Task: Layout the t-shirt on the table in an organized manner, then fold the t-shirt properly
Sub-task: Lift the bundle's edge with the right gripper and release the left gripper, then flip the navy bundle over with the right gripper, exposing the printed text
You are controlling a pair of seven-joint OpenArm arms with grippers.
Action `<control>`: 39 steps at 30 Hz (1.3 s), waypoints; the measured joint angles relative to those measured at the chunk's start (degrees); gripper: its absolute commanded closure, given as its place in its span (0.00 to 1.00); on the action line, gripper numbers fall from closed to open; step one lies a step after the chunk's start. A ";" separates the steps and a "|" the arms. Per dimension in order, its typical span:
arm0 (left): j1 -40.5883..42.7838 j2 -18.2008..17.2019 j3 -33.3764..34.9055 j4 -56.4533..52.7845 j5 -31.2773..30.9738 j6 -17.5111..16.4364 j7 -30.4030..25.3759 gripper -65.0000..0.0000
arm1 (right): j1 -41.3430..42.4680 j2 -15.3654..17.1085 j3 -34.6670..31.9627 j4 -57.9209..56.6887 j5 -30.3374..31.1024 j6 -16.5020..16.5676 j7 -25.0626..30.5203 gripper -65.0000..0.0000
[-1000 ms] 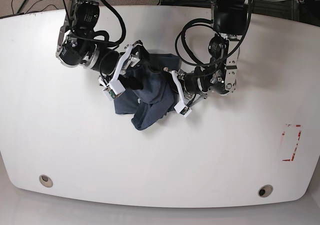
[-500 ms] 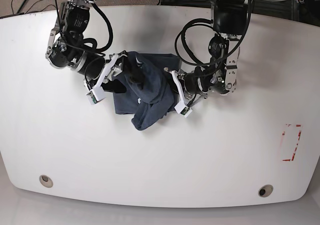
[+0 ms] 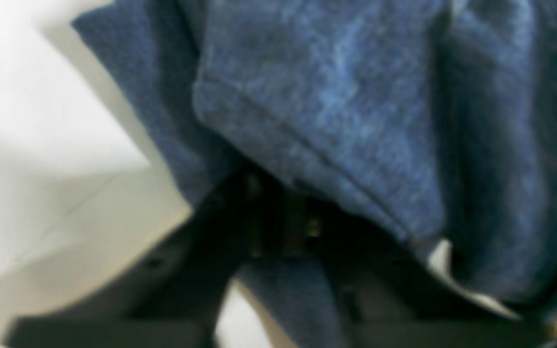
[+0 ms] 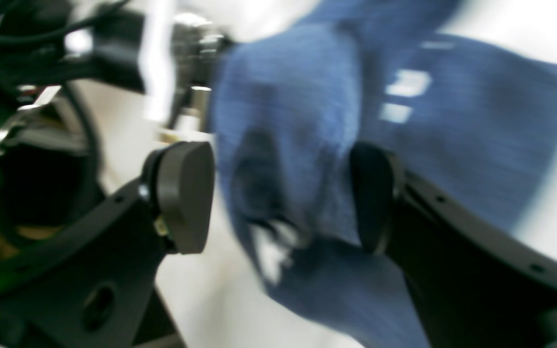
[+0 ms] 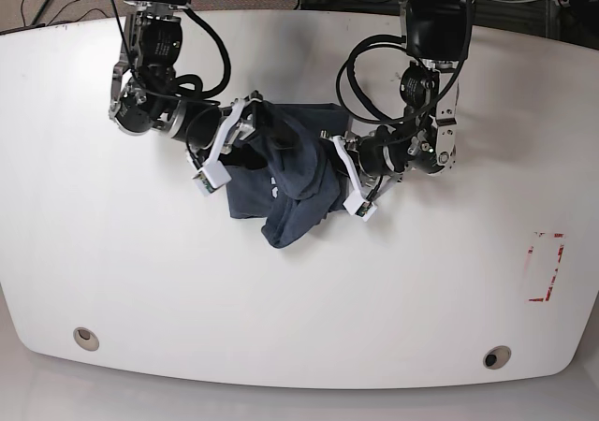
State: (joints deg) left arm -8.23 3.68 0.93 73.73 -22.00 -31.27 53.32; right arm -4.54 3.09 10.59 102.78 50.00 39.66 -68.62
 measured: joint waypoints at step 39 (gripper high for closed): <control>1.75 -11.23 -23.12 17.49 -12.79 0.63 1.57 0.67 | 2.40 -3.08 -6.38 -4.35 -4.63 -0.02 0.42 0.37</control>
State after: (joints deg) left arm -6.48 -7.55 -22.20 91.22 -34.79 -30.63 54.89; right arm -2.13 0.01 4.21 98.43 45.36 39.64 -68.20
